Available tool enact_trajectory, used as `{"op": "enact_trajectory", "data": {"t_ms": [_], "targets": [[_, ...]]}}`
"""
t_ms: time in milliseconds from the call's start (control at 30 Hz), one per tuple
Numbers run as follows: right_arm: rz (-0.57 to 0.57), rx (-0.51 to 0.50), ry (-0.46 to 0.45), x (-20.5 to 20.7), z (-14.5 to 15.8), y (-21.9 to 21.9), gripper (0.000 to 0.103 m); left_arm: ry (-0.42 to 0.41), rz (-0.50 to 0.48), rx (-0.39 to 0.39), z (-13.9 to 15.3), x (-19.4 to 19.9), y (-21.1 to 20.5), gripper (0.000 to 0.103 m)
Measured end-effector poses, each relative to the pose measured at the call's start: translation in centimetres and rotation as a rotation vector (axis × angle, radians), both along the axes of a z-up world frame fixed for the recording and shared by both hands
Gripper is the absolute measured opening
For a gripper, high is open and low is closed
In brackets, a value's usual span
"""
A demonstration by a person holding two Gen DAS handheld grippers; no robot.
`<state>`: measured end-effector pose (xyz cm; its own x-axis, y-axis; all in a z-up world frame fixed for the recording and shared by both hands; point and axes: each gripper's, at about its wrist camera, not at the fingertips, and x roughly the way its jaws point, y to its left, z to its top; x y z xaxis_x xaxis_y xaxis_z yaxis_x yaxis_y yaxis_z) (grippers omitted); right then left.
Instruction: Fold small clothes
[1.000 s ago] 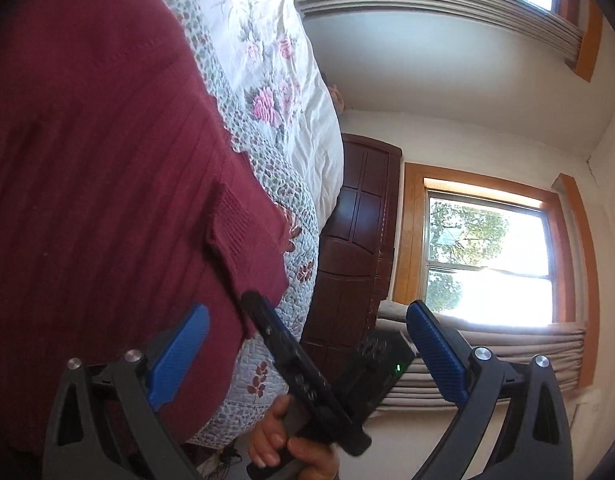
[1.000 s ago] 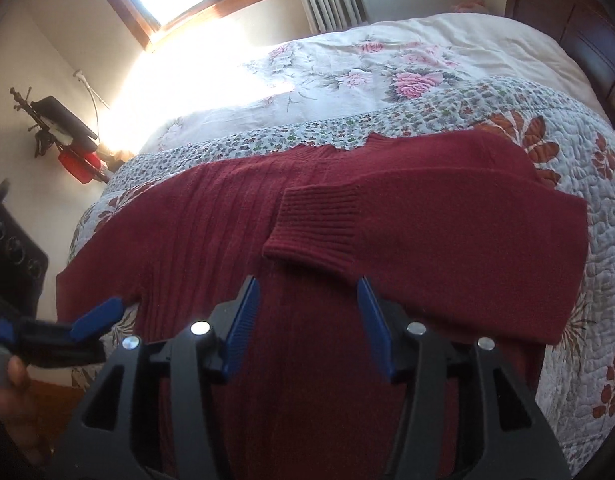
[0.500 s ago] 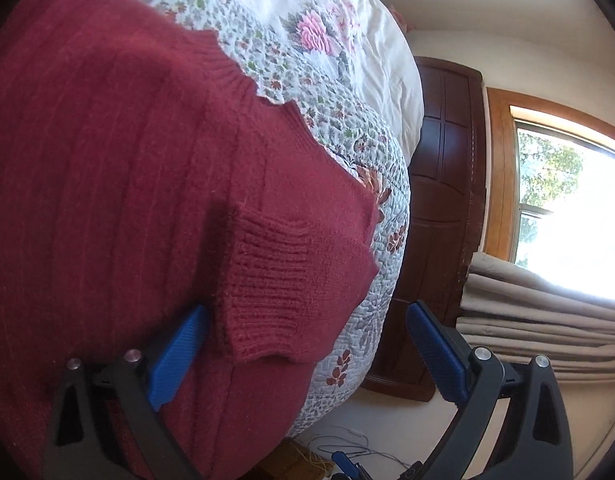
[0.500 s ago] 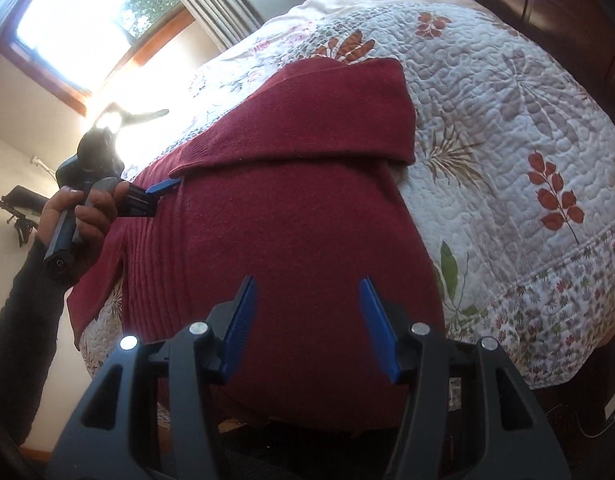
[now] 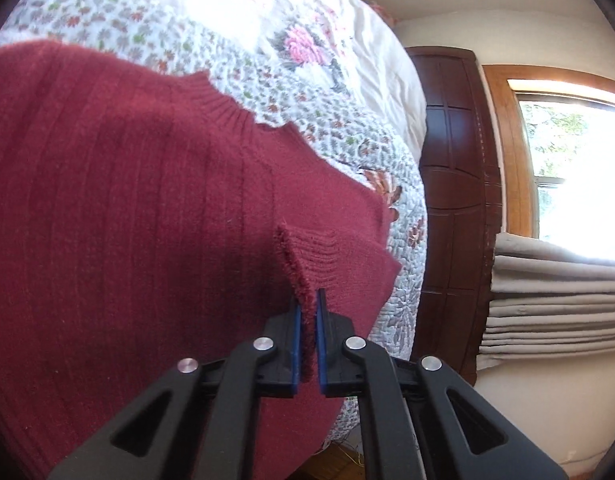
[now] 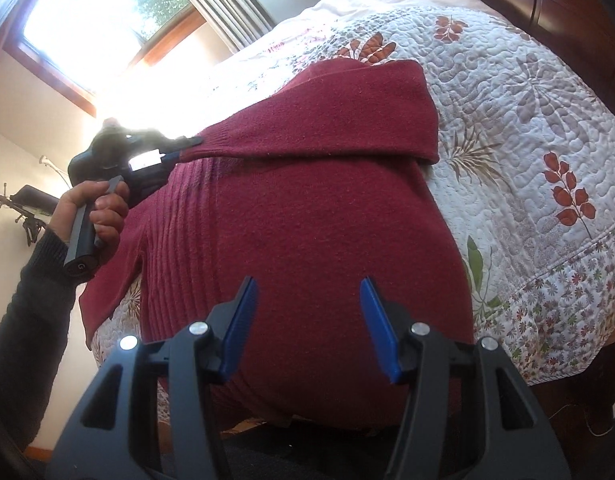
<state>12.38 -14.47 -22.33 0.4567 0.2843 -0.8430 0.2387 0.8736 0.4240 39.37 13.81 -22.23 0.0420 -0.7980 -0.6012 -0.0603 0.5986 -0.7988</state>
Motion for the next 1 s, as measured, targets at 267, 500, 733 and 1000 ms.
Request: {"op": "enact_trajectory", "data": {"t_ms": [267,500,733,1000], "targets": [[0.005,0.006,-0.006,0.1,0.2,0.2,0.054,-0.214,0.011,-0.023,9.7,0.2,5.3,0.006],[0.013,0.013,0.005,0.4,-0.3,0.4,0.054,-0.217,0.144,0.010,10.4,0.4,14.7,0.006],[0.029,0.005,0.012,1.0,-0.4,0.8,0.054,-0.118,0.197,0.020,4.6,-0.8,18.3,0.005],[0.037,0.004,0.019,1.3,-0.4,1.2,0.054,-0.034,0.210,0.024,-1.1,-1.5,17.9,0.006]]}}
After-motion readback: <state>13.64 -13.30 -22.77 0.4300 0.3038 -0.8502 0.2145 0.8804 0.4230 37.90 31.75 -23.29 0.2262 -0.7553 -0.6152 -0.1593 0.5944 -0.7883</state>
